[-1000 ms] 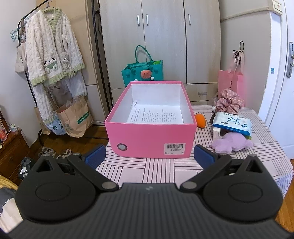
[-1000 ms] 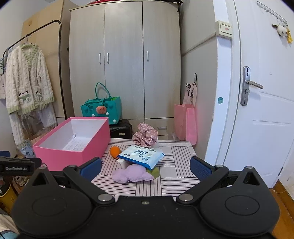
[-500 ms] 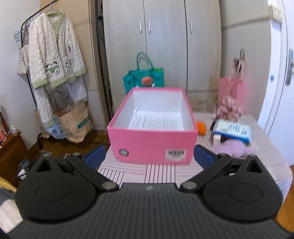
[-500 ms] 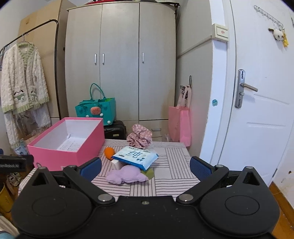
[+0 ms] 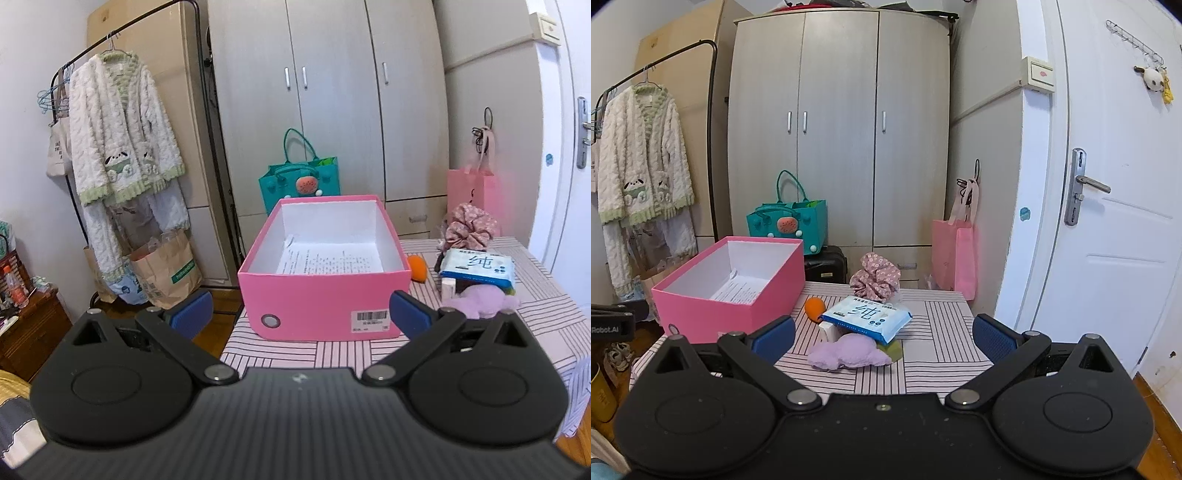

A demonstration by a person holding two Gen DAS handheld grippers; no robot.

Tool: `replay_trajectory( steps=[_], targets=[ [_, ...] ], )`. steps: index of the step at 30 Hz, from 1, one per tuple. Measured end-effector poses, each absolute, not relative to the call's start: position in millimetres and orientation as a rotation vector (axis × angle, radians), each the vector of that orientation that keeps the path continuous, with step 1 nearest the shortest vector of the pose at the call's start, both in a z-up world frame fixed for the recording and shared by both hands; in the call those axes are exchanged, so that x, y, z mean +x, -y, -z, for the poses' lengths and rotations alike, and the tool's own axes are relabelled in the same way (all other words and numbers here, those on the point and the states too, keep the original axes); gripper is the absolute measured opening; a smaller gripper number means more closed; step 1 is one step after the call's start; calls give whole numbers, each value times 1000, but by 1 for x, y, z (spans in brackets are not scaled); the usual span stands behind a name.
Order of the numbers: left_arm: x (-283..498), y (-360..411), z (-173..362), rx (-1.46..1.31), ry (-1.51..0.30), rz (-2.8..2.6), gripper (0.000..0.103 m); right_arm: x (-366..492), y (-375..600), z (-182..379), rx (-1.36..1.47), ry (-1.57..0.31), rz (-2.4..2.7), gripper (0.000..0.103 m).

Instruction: Organize soft objects

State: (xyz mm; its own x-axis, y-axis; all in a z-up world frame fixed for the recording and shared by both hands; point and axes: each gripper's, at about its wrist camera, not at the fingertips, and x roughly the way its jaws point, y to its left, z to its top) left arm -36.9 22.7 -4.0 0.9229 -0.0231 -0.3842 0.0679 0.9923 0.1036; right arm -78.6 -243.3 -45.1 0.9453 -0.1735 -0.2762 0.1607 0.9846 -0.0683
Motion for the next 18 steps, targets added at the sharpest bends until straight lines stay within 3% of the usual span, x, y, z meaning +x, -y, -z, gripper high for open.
replay_trajectory(
  steps=[18],
  targets=[
    [18, 45, -6, 99, -321, 376, 103, -11, 300, 76, 16, -239, 55, 103]
  ],
)
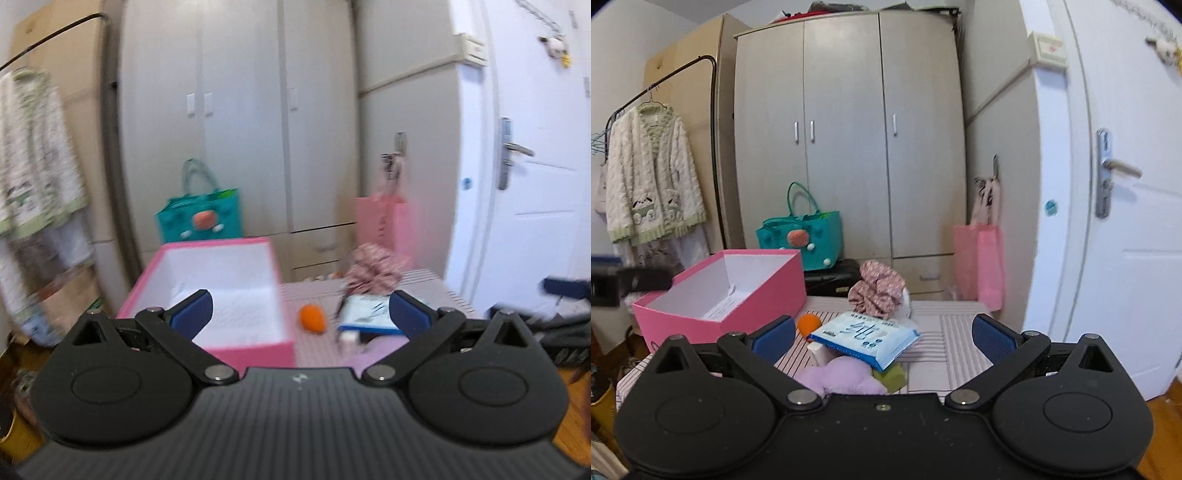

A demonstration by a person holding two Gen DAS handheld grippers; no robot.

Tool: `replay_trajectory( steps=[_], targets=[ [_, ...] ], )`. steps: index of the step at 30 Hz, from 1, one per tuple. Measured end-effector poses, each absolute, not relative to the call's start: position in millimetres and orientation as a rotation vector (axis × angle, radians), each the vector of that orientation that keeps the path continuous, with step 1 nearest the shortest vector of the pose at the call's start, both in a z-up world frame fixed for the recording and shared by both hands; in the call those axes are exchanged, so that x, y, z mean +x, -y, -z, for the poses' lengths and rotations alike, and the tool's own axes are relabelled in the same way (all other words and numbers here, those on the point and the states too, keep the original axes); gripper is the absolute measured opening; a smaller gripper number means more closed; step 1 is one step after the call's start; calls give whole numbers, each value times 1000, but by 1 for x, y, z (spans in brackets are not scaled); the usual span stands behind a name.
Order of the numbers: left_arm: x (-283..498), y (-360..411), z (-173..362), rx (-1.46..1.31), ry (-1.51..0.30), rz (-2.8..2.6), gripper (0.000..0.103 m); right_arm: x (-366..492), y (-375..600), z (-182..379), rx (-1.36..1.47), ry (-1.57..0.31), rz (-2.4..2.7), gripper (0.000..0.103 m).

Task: Organize soft objects
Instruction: 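Reach the right tool to the wet-wipes pack and close on it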

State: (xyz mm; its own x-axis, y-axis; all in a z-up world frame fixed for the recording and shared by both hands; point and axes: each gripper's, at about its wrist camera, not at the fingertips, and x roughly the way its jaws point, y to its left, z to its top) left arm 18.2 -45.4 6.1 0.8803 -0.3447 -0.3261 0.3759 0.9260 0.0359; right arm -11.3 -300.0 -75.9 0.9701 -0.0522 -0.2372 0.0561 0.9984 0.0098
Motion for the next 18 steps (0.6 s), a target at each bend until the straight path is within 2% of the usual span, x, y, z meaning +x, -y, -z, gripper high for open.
replay_trajectory(
  steps=[2, 4, 9, 13, 18],
  targets=[
    [32, 62, -5, 104, -327, 420, 101, 2, 306, 81, 45, -272, 17, 101],
    [44, 75, 0, 100, -325, 460, 100, 15, 311, 87, 58, -285, 2, 92],
    [86, 107, 16, 114, -377, 541, 100, 50, 319, 102, 31, -337, -20, 84],
    [132, 131, 30, 117, -513, 563, 99, 78, 325, 116, 20, -367, -60, 82],
    [191, 156, 54, 112, -685, 581, 88, 112, 329, 132, 13, -409, -68, 82]
  ],
)
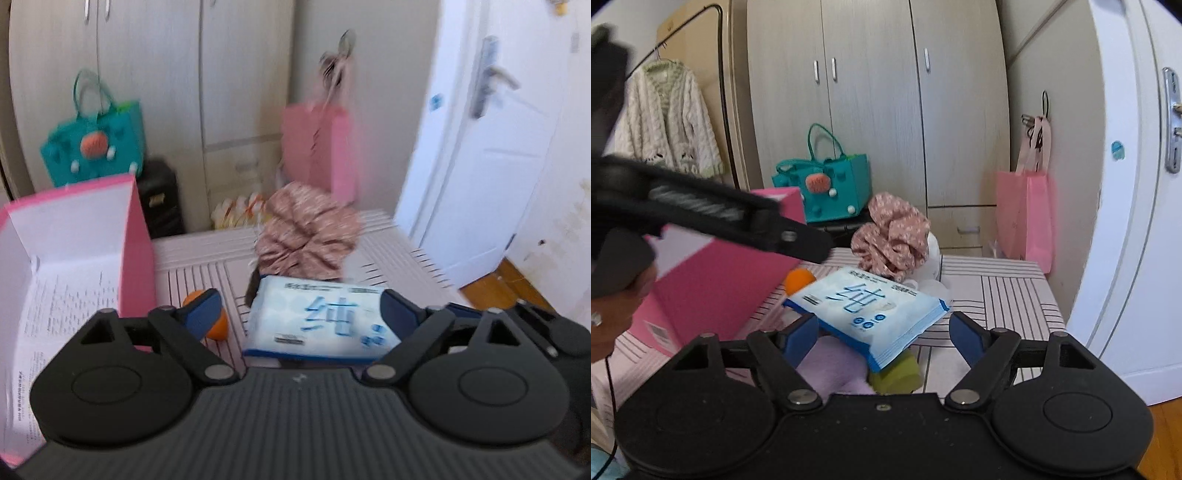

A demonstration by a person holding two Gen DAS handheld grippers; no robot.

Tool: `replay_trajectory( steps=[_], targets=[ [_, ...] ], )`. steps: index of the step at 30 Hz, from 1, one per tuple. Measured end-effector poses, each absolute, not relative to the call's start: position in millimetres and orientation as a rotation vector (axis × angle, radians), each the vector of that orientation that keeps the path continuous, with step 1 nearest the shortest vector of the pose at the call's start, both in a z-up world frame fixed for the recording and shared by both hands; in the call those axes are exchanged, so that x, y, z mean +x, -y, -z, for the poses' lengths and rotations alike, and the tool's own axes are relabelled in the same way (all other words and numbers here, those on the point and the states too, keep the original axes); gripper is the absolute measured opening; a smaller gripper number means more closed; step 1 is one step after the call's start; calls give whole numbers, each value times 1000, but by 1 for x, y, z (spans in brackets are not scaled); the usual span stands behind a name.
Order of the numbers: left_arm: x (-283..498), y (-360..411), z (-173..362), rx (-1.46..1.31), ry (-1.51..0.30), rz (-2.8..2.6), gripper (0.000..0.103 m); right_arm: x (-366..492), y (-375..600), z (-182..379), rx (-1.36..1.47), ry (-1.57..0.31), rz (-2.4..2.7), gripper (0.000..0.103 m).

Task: Organize soft objects
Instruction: 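Reach the right tool to the wet-wipes pack and close on it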

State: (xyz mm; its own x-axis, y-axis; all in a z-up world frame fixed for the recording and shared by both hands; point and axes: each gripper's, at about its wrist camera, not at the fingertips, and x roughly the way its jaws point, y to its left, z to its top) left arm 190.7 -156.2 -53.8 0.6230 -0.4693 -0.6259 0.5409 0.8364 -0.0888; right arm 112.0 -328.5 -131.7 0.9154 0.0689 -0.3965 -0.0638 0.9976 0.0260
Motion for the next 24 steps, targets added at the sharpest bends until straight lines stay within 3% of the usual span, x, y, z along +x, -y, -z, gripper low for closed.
replay_trajectory(
  steps=[11, 15, 21, 24],
  targets=[
    [247, 175, 86, 86, -912, 577, 86, 148, 339, 152, 28, -496, -109, 78],
    [254, 166, 101, -66, -1004, 596, 86, 152, 340, 161, 62, -481, -117, 76],
    [244, 160, 100, -76, -945, 604, 66, 151, 340, 163, 71, -463, -149, 66],
    [240, 160, 99, -56, -924, 616, 57, 151, 341, 164, 79, -468, -159, 54]
  ],
)
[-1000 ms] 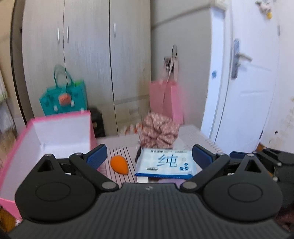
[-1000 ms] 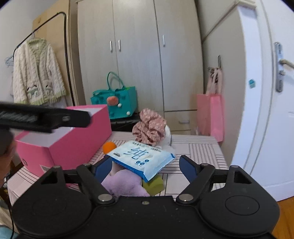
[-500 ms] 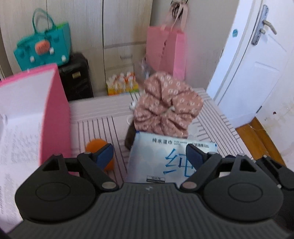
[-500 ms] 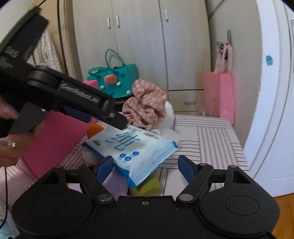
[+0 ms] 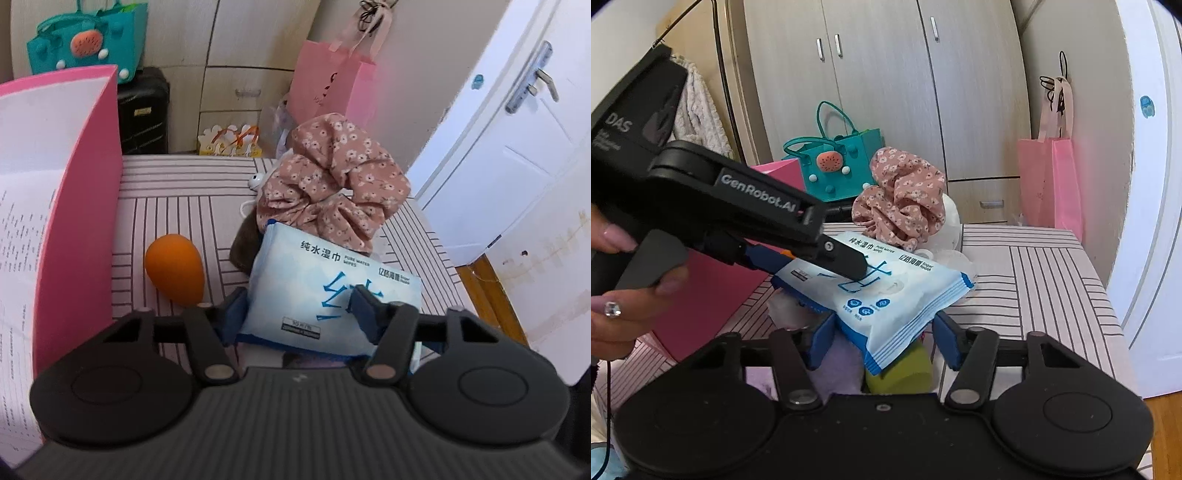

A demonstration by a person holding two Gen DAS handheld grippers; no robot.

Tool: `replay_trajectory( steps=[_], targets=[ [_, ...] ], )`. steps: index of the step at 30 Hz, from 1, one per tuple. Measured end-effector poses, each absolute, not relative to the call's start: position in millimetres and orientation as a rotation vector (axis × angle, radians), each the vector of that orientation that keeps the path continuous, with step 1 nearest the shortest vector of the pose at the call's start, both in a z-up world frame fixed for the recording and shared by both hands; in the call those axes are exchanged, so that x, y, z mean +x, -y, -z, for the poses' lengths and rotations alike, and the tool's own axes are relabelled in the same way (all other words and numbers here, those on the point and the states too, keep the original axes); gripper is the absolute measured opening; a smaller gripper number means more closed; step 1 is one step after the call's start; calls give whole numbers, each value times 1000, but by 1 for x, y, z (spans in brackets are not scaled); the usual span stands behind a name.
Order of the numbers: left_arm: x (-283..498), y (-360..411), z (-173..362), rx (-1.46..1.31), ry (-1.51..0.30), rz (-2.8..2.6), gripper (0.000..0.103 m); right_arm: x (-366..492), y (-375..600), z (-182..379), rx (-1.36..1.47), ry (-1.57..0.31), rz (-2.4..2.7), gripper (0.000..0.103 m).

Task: Organize soft objects
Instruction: 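Reach the right tool to the wet-wipes pack and close on it, then lift the wet-wipes pack with the right tool and carry it over the pink box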

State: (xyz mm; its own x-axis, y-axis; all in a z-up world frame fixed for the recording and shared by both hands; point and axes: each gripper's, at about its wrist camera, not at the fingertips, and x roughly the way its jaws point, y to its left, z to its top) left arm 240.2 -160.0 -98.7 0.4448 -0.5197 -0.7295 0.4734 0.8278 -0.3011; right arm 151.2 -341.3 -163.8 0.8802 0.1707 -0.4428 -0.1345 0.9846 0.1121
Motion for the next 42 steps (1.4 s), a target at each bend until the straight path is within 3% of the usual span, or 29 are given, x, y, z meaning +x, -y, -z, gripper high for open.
replay_trajectory(
  steps=[9, 25, 42],
  targets=[
    [224, 161, 86, 9, -860, 624, 49, 146, 333, 157, 77, -455, -143, 43],
    [172, 133, 58, -52, -870, 658, 49, 101, 314, 115, -3, -516, -154, 43],
    [120, 68, 60, -142, -1047, 632, 49, 53, 268, 103, -75, -682, -290, 43]
  ],
)
